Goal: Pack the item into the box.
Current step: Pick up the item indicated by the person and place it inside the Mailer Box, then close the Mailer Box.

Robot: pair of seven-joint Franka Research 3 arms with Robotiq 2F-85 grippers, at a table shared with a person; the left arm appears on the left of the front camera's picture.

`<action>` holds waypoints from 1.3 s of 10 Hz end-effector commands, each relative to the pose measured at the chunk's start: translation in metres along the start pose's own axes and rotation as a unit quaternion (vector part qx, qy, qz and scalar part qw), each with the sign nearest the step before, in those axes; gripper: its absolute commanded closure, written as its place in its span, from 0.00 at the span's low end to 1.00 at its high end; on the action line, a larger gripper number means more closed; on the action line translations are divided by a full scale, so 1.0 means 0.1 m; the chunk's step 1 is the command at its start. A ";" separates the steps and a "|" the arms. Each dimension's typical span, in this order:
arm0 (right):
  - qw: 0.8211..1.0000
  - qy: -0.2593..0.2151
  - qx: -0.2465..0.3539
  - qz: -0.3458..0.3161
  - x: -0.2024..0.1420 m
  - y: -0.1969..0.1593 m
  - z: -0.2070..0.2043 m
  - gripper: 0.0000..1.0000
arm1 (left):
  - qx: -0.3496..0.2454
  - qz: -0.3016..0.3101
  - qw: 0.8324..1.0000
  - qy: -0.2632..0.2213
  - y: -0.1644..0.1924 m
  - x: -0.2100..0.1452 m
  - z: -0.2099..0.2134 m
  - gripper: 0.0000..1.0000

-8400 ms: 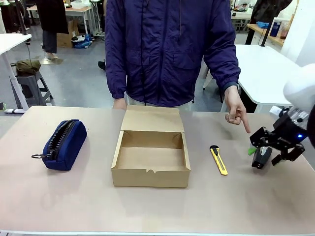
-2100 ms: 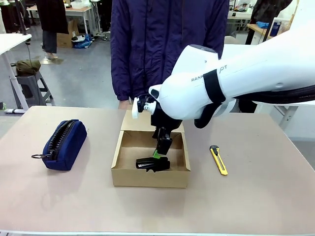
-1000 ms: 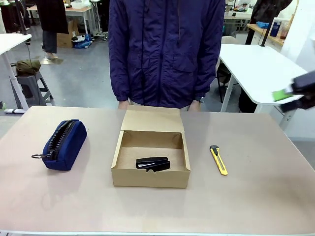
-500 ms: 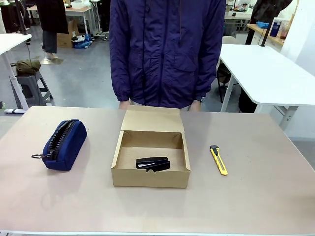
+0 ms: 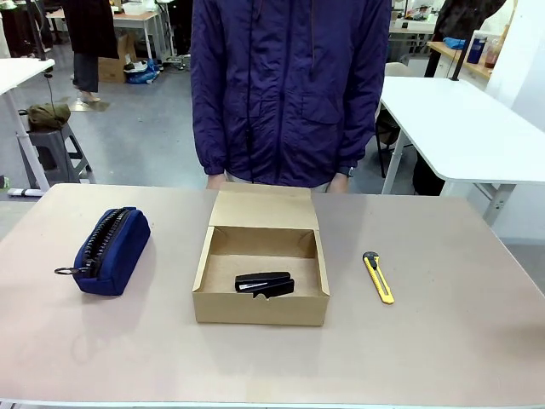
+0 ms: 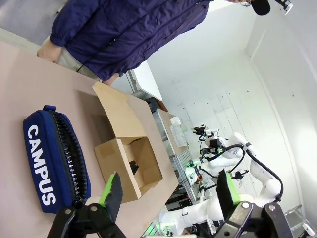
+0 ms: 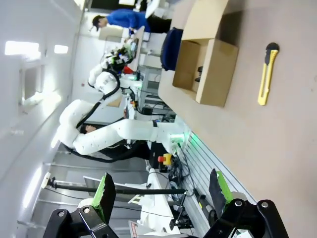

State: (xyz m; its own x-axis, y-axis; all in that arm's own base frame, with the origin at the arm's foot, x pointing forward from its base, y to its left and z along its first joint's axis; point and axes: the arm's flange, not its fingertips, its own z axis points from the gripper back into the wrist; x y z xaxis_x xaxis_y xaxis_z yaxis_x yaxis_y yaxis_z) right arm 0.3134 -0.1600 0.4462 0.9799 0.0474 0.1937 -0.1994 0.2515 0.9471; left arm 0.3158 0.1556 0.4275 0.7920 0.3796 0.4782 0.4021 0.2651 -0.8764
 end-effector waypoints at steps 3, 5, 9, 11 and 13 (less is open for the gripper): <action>1.000 -0.002 0.012 0.001 -0.04 0.01 0.03 0.00 | -0.010 -0.010 1.000 -0.006 -0.01 -0.03 -0.02 0.00; 1.000 -0.002 0.012 0.001 -0.04 0.01 0.03 0.00 | -0.010 -0.010 1.000 -0.006 -0.01 -0.03 -0.02 0.00; 1.000 -0.002 0.012 0.001 -0.04 0.01 0.03 0.00 | -0.010 -0.010 1.000 -0.006 -0.01 -0.03 -0.02 0.00; 1.000 -0.002 0.012 0.001 -0.04 0.01 0.03 0.00 | -0.010 -0.010 1.000 -0.006 -0.01 -0.03 -0.02 0.00; 1.000 -0.002 0.012 0.001 -0.04 0.01 0.03 0.00 | -0.010 -0.010 1.000 -0.006 -0.01 -0.03 -0.02 0.00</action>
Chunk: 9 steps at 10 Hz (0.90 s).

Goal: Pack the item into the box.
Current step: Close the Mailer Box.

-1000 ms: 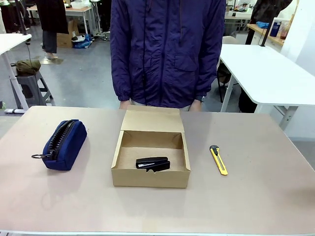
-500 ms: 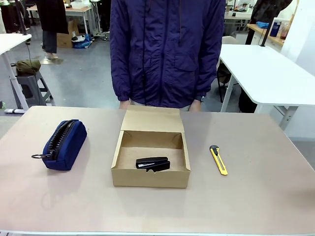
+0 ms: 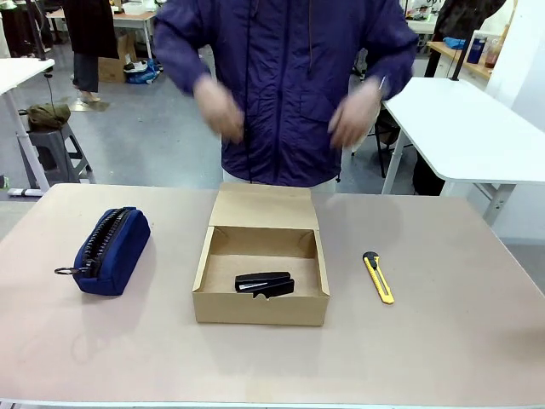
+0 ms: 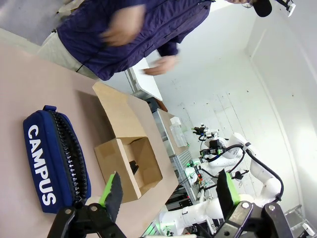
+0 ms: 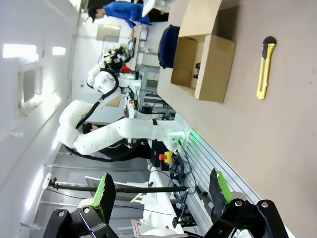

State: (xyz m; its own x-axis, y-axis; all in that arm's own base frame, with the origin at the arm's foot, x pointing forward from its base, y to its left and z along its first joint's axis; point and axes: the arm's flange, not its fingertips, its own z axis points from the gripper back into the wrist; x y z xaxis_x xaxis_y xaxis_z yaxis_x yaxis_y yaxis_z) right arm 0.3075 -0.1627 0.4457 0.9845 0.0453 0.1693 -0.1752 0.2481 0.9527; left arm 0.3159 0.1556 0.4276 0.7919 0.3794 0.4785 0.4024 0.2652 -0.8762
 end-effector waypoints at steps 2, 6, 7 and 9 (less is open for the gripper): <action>1.000 -0.004 0.009 0.014 0.02 0.01 0.00 0.00 | -0.010 -0.010 1.000 -0.006 -0.01 -0.03 -0.02 0.00; 1.000 -0.004 0.009 0.014 0.02 0.01 0.00 0.00 | -0.010 -0.010 1.000 -0.006 -0.01 -0.03 -0.02 0.00; 1.000 -0.004 0.009 0.014 0.02 0.01 0.00 0.00 | -0.010 -0.010 1.000 -0.006 -0.01 -0.03 -0.02 0.00; 1.000 -0.004 0.009 0.014 0.02 0.01 0.00 0.00 | -0.010 -0.010 1.000 -0.006 -0.01 -0.03 -0.02 0.00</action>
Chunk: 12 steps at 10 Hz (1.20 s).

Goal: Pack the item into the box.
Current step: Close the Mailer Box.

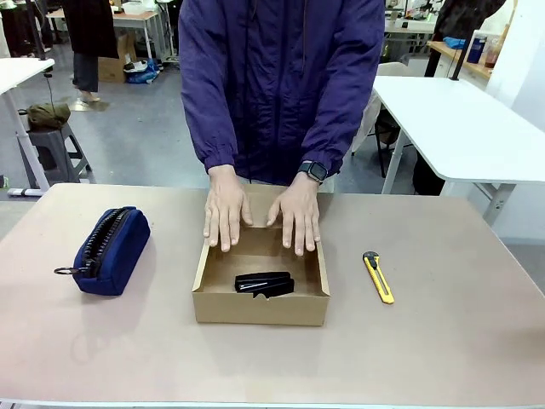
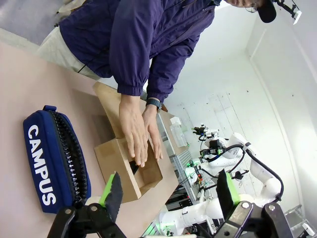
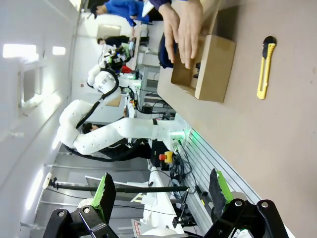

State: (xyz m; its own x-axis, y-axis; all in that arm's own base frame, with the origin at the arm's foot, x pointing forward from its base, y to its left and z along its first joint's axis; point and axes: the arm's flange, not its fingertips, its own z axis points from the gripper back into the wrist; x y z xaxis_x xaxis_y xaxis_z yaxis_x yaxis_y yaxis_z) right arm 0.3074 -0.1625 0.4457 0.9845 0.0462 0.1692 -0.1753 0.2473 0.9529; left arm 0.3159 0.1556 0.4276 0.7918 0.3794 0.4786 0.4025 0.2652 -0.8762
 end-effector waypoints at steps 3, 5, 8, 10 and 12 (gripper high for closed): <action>1.000 -0.004 0.009 0.014 0.02 0.01 0.00 0.00 | -0.010 -0.010 1.000 -0.006 -0.01 -0.03 -0.02 0.00; 1.000 0.000 0.000 0.000 0.00 0.00 0.00 0.00 | 0.000 0.000 1.000 0.000 0.00 0.00 0.00 0.00; 0.999 0.007 -0.045 0.005 0.28 0.18 -0.39 0.00 | -0.057 0.004 0.998 0.030 -0.09 0.03 -0.41 0.00; 0.996 0.042 -0.074 0.026 0.65 0.33 -0.86 0.00 | -0.053 -0.032 0.997 0.039 -0.16 0.05 -0.96 0.00; 0.993 0.063 -0.084 0.057 0.98 0.40 -1.32 0.00 | -0.045 -0.050 0.994 0.091 -0.19 -0.01 -1.52 0.00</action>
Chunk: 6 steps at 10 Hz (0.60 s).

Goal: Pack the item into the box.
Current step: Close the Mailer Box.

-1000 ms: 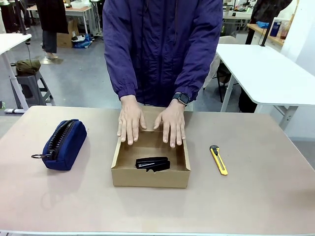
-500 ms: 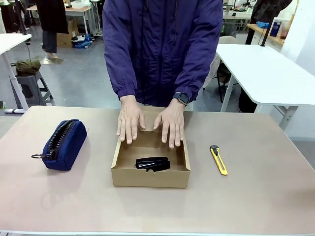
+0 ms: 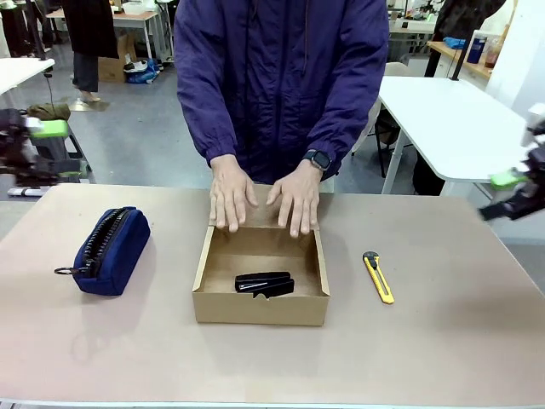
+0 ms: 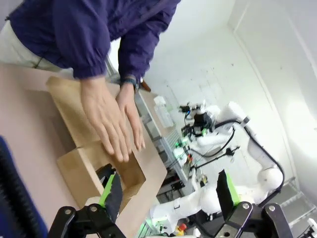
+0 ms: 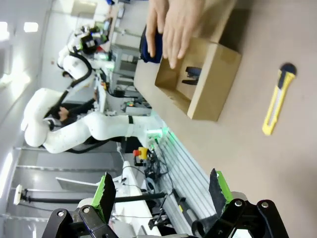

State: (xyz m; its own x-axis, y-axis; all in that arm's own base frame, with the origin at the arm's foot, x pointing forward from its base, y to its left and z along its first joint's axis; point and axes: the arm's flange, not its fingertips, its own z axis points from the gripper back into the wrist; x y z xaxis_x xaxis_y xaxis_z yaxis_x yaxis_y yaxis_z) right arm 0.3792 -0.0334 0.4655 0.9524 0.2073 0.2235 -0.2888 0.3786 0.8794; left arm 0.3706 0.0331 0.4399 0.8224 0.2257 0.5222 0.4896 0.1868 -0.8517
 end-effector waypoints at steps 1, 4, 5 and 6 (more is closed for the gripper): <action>1.000 -0.012 -0.020 0.014 0.42 0.02 -0.32 0.00 | 0.035 -0.029 0.998 0.049 0.12 -0.01 -0.50 0.00; 1.000 -0.014 -0.010 0.027 1.02 -0.19 -0.77 0.00 | 0.064 -0.031 0.991 0.113 0.49 0.02 -1.12 0.00; 0.999 -0.035 -0.011 0.016 1.21 -0.33 -0.91 0.00 | 0.067 -0.030 0.988 0.134 0.62 0.02 -1.27 0.00; 0.998 -0.063 0.024 -0.020 1.42 -0.52 -1.03 0.00 | 0.064 -0.014 0.986 0.154 0.77 0.01 -1.40 0.00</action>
State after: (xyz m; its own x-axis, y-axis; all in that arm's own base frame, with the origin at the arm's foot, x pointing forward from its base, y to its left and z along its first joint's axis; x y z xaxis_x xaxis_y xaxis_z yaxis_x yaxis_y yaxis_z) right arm 0.4930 0.0622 0.4161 0.9588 0.1518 0.2403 -0.2813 0.3856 0.8787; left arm 0.4333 -0.0861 0.3757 0.8692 -0.0458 0.4923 0.4797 0.3196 -0.8172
